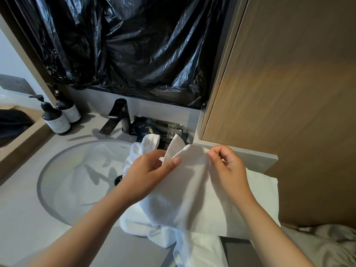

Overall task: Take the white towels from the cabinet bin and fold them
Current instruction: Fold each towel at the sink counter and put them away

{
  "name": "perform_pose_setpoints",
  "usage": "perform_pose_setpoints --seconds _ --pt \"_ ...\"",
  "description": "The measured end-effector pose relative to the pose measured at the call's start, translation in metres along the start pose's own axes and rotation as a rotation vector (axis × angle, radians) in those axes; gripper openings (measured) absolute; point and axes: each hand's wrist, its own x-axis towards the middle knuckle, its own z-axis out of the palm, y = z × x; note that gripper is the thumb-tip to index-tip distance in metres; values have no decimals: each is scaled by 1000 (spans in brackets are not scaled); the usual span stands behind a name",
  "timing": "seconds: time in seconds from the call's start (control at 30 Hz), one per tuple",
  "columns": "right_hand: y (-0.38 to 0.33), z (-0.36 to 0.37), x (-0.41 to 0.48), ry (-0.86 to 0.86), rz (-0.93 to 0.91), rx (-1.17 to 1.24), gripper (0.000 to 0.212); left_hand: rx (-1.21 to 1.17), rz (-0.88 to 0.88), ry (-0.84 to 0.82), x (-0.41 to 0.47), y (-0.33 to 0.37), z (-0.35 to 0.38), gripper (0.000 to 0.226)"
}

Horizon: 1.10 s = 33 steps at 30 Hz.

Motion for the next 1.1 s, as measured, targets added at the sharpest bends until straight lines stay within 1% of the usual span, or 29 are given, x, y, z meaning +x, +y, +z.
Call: perform_pose_setpoints --seconds 0.07,0.13,0.23,0.3,0.4,0.47,0.53,0.6,0.7,0.8,0.83,0.9,0.93,1.0,1.03,1.1 --pt "0 -2 0 53 8 12 20 -30 -9 -15 0 0 0 50" --pt "3 -1 3 83 29 -15 21 -63 -12 -57 -1 0 2 37" --pt "10 7 12 51 27 -62 23 -47 20 -77 -2 -1 5 27" --pt "18 15 18 24 10 -88 23 -32 31 -65 -2 -3 5 32" --pt "26 29 26 -31 78 -61 23 -40 59 -39 -2 -5 4 53" --pt "30 35 27 -83 121 -56 24 -18 78 -10 -3 -5 5 52" --pt "31 35 25 -99 70 -99 26 -15 82 27 -5 -4 5 50" --pt "30 32 22 -74 1 -121 29 -31 73 41 -9 -5 6 53" --pt "24 27 15 -45 -64 -214 21 -119 -21 97 -14 -14 4 49" --pt "18 24 8 -7 -135 -257 16 -203 -162 301 -13 -27 0 37" --pt "17 22 6 -13 -146 -257 21 -240 -228 317 -13 -29 -3 33" --pt "14 20 2 -50 -151 -276 35 -326 -323 216 -14 -31 -6 34" --pt "12 19 1 -73 -145 -294 35 -337 -318 156 -16 -32 -6 38" --pt "7 16 1 -102 -142 -315 23 -286 -251 93 -17 -33 -6 47" --pt "2 13 0 -107 -154 -307 24 -270 -231 83 -18 -33 -6 51" --pt "-7 5 -6 -121 -192 -268 28 -316 -266 38 -20 -35 -7 55"
